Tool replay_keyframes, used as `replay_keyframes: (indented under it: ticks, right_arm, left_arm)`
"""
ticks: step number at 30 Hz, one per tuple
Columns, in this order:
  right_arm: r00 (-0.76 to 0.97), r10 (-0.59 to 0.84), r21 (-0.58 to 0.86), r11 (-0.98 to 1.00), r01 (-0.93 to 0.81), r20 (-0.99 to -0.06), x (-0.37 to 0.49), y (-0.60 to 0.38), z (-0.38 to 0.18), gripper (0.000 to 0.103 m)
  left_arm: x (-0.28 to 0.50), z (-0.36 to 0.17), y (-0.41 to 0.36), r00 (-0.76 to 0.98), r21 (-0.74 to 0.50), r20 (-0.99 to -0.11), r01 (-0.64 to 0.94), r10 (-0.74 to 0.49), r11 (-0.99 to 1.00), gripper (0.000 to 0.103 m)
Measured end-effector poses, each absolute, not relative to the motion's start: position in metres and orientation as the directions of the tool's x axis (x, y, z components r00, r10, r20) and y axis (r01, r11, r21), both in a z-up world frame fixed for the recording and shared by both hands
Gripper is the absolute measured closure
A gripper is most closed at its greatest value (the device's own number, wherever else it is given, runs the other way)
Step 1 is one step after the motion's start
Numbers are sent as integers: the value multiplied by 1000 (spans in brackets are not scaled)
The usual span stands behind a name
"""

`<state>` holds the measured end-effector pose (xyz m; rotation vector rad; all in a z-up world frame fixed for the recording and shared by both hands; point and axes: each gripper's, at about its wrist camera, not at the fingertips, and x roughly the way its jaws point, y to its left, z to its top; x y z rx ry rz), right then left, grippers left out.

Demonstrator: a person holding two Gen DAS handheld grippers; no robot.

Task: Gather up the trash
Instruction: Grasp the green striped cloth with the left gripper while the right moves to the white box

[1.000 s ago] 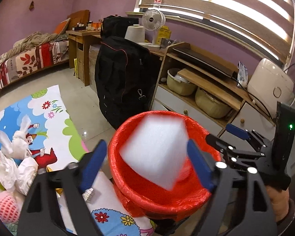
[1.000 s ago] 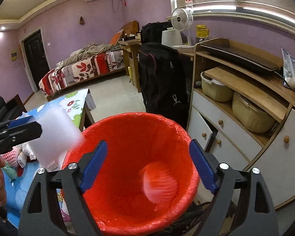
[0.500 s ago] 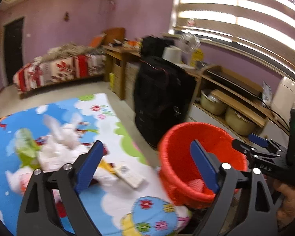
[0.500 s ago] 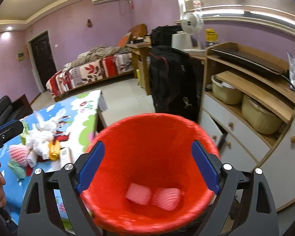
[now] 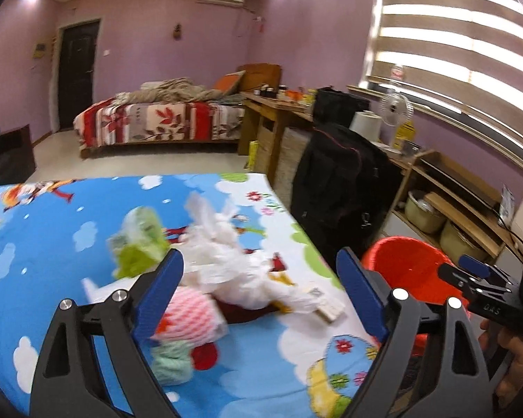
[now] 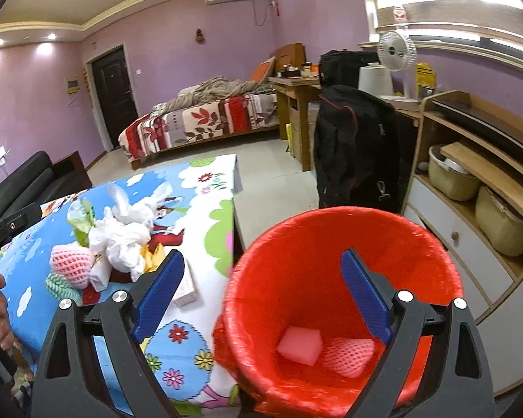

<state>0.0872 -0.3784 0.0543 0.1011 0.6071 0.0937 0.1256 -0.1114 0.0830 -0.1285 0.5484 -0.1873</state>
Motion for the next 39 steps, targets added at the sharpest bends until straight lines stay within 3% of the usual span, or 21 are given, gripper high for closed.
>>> replay_keyframes:
  ticks: [7,16,33,38,39]
  right_arm:
    - [804,153,123,987,-100,-574,92,-360,50,17]
    - [789,186,117,982,-145,-585,97,-340,46,17]
    - [750,245,103,967,-231,-614,103,-302,34,17]
    - [737,250,110,966,-234,-628,104,-299,27,17]
    - [736,251,111,966,-235,-629,105,-298,26,17]
  left_arm:
    - [132,69,-66,828,-225,-534,52,-168,973,30]
    - [135,53,-27,817,-276,-560,-25,-139,961,33]
    - [136,10,-35,732,-284,-651,13,-203,959,33]
    - [127,-14,-45,668,-265,-714,18,-209,964,33]
    - [127,-18,-47,657,-259,-725,18,-207,966,37]
